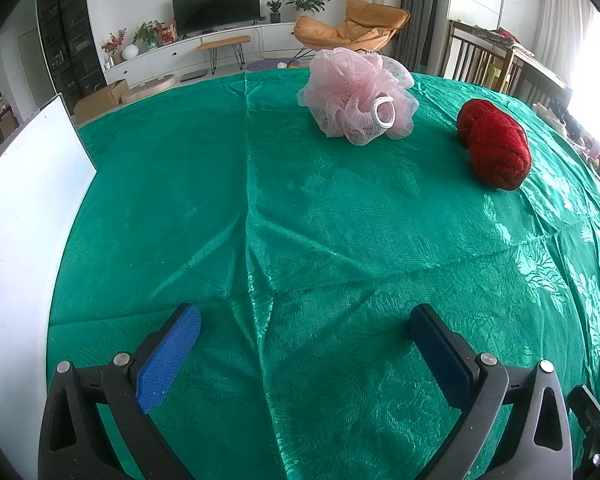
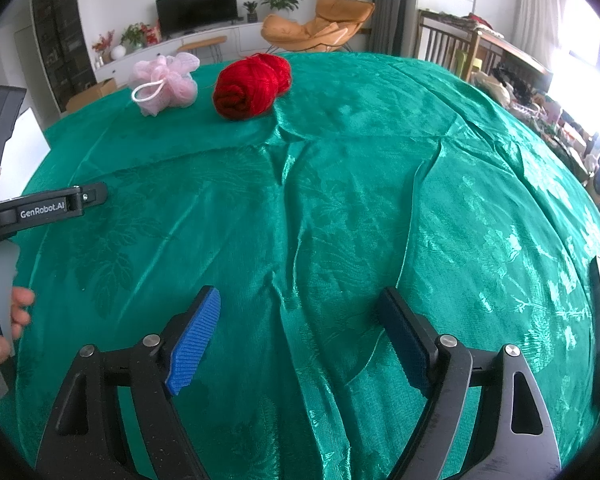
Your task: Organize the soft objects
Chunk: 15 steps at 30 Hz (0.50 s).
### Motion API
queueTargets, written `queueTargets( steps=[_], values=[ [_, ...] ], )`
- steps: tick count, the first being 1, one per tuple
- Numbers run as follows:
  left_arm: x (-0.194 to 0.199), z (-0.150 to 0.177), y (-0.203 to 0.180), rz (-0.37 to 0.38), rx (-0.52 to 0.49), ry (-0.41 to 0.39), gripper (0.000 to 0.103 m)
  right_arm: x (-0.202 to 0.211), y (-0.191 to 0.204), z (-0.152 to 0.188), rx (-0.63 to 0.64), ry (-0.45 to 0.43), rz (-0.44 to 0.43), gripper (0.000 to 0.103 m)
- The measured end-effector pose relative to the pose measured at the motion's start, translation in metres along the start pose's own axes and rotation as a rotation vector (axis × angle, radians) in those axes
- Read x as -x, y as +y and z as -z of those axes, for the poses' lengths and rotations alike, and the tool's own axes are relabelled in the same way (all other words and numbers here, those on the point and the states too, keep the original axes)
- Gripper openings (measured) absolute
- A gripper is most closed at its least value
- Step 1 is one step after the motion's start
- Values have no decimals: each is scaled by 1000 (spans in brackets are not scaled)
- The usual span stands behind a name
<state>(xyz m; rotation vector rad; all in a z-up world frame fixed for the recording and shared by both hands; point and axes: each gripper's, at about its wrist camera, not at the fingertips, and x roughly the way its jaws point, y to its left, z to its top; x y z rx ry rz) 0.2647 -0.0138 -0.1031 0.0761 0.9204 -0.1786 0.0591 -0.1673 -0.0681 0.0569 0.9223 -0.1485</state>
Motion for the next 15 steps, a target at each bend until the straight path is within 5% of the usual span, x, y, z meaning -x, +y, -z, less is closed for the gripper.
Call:
queueTargets(
  steps=[4, 13, 15],
  values=[
    [6, 5, 5, 34, -48, 66, 103, 0, 0, 0, 0, 0, 0, 84],
    [23, 29, 7, 38, -48, 5, 103, -2, -1, -1, 6, 9, -12, 85],
    [24, 30, 6, 38, -48, -1, 103, -7, -1, -15, 47, 80, -31, 83]
  ],
)
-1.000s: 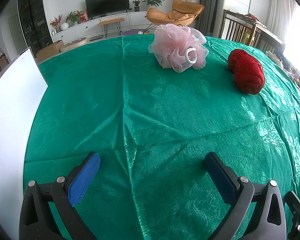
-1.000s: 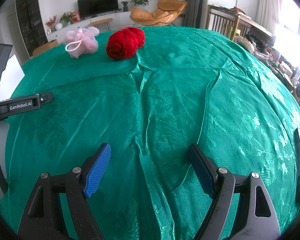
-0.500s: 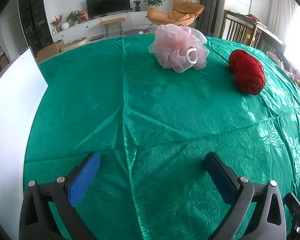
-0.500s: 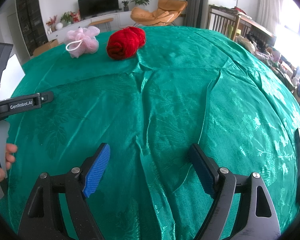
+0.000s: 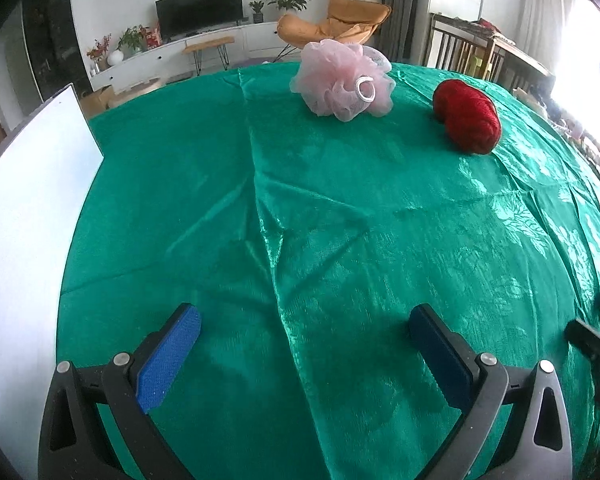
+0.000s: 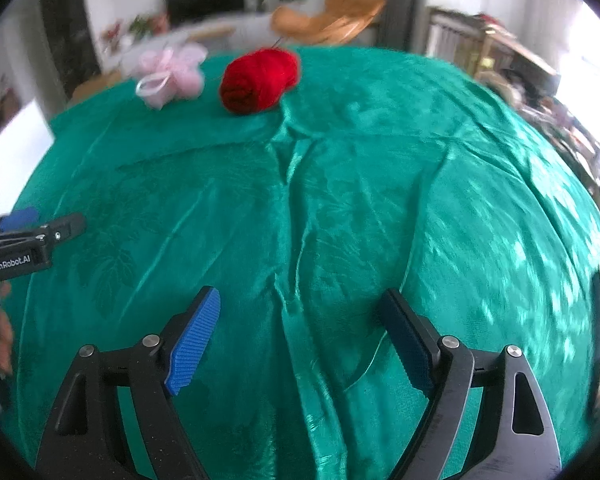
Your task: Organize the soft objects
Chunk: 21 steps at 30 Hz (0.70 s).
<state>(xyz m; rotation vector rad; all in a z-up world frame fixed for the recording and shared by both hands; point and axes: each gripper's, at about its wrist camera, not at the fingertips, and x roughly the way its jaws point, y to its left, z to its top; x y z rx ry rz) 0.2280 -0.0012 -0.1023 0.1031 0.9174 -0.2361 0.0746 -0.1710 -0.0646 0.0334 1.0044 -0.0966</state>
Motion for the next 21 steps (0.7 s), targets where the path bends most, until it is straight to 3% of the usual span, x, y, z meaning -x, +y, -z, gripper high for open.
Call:
queueTargets(
  steps=[2, 7, 12, 14, 15, 16, 21],
  values=[
    [-1, -1, 2, -1, 2, -1, 103, -1, -4, -24, -35, 15, -7, 84],
    [0, 2, 5, -6, 12, -5, 103, -12, 5, -115, -85, -70, -78, 84],
    [0, 3, 5, -8, 16, -6, 103, -75, 28, -181, -71, 16, -59, 83],
    [0, 3, 5, -9, 18, -7, 103, -88, 27, -185, -96, 32, -70, 79],
    [0, 3, 5, -9, 18, -7, 103, -93, 26, -183, -102, 41, -74, 52],
    [0, 3, 5, -10, 19, -7, 103, -94, 23, -180, -99, 52, -71, 47],
    [0, 3, 6, -10, 20, -8, 103, -49, 14, -144, -56, 10, -135, 46]
  ],
)
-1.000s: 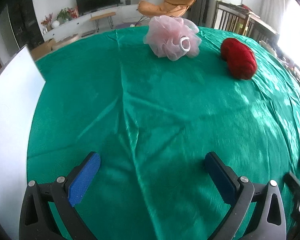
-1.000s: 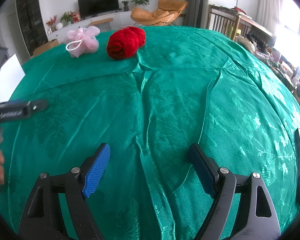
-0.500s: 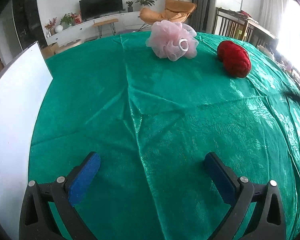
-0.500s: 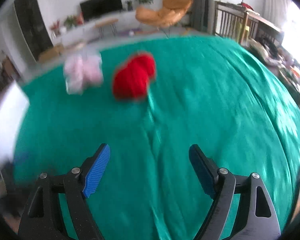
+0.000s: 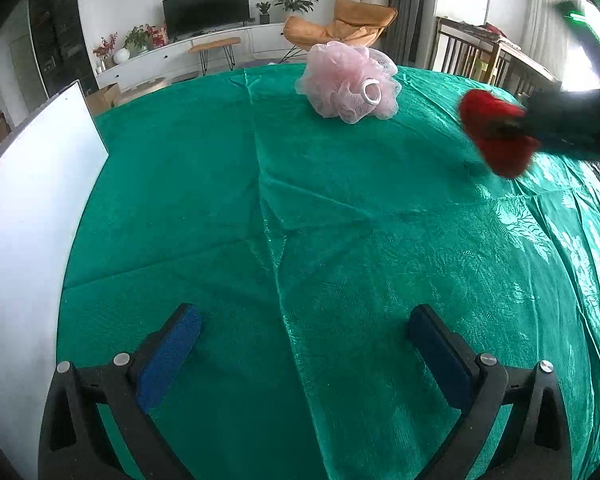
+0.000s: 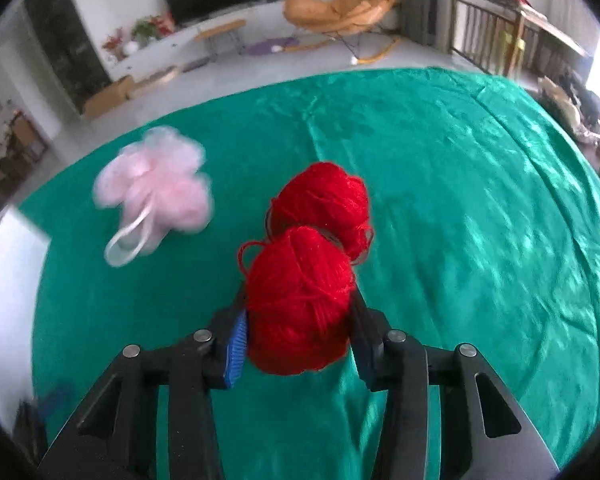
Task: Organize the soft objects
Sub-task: 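Grasp the red yarn balls with the right tool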
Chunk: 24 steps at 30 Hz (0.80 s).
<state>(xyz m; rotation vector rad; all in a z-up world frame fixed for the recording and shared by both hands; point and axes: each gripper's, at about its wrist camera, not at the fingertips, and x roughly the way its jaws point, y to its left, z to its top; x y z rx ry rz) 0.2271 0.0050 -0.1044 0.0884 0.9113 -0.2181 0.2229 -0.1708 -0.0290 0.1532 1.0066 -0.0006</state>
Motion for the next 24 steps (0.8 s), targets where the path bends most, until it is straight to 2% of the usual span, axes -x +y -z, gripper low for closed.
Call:
queueTargets(
  steps=[5, 9, 11, 12, 16, 19, 22, 24],
  values=[
    [0, 0, 0, -1, 0, 0, 103, 75, 7, 84, 94, -35, 4, 47],
    [0, 1, 1, -3, 3, 0, 103, 78, 21, 149, 167, -57, 93, 51],
    [0, 1, 1, -4, 2, 0, 103, 70, 24, 162, 187, -78, 120, 63],
    [0, 1, 1, -2, 1, 0, 103, 68, 23, 166, 183, -98, 124, 65],
    [0, 0, 1, -14, 16, 16, 103, 60, 11, 170, 102, -104, 80, 64],
    [-2, -17, -4, -58, 54, 110, 103, 61, 7, 171, 91, -110, 62, 64],
    [8, -50, -11, 23, 62, 12, 103, 59, 9, 170, 99, -105, 51, 69],
    [4, -80, -18, 58, 52, -6, 103, 58, 13, 171, 116, -99, 60, 73]
  ],
)
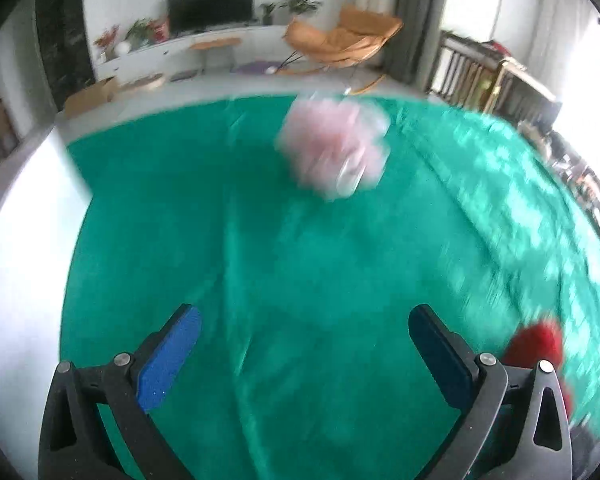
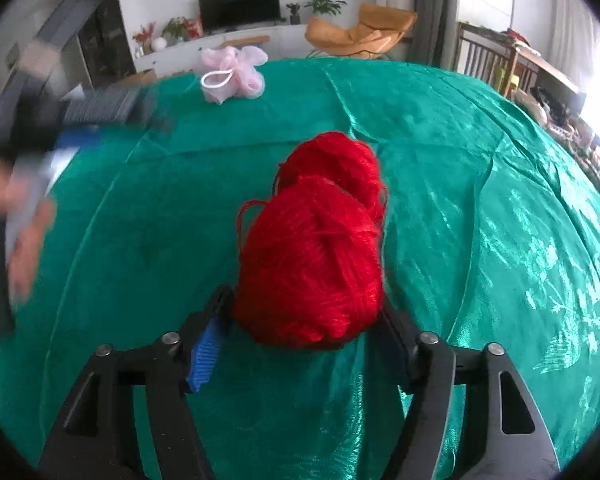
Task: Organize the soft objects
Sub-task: 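Grasp the red yarn balls with the right tool, then grasp the pink bath puff with the left tool while the right tool holds the yarn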
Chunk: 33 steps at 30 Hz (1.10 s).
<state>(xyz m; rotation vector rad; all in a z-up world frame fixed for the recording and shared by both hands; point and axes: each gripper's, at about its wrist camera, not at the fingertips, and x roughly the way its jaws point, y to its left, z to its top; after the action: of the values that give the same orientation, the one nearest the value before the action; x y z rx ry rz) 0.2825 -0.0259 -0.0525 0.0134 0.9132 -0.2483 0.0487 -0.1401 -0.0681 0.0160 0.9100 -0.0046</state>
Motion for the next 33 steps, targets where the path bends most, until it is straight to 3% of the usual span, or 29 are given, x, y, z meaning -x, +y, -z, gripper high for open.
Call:
queueTargets(
  steps=[3, 6, 9, 10, 12, 13, 16, 22, 27, 30, 32, 33],
  values=[
    [-21, -45, -11, 10, -9, -8, 103, -1, 5, 1, 20, 6, 9, 76],
    [-56, -82, -17, -45, -3, -3, 103, -1, 5, 3, 17, 6, 3, 76],
    [-85, -97, -16, -90, 26, 17, 103, 0, 5, 3, 17, 6, 1, 76],
    [-92, -100, -16, -97, 27, 10, 98, -1, 6, 3, 16, 6, 1, 76],
    [-96, -101, -14, -75, 21, -13, 61, -1, 6, 3, 16, 6, 0, 77],
    [-95, -102, -12, -66, 23, -28, 37, -1, 6, 3, 17, 6, 0, 77],
    [-77, -97, -1, -40, 44, -89, 28, -2, 6, 2, 16, 6, -1, 77],
    [-5, -41, 14, 57, 1, -68, 28, -2, 5, 2, 16, 6, -1, 77],
    [74, 46, 20, 129, -27, -10, 29, -2, 6, 1, 21, 8, 6, 77],
    [104, 106, 23, 102, -54, -14, 45, -2, 5, 1, 25, 10, 4, 79],
    [108, 131, 24, 45, -76, -36, 88, -2, 5, 1, 24, 11, -3, 80],
    [108, 141, 25, 17, -82, -41, 92, -1, 5, 2, 25, 10, -8, 80]
  ],
)
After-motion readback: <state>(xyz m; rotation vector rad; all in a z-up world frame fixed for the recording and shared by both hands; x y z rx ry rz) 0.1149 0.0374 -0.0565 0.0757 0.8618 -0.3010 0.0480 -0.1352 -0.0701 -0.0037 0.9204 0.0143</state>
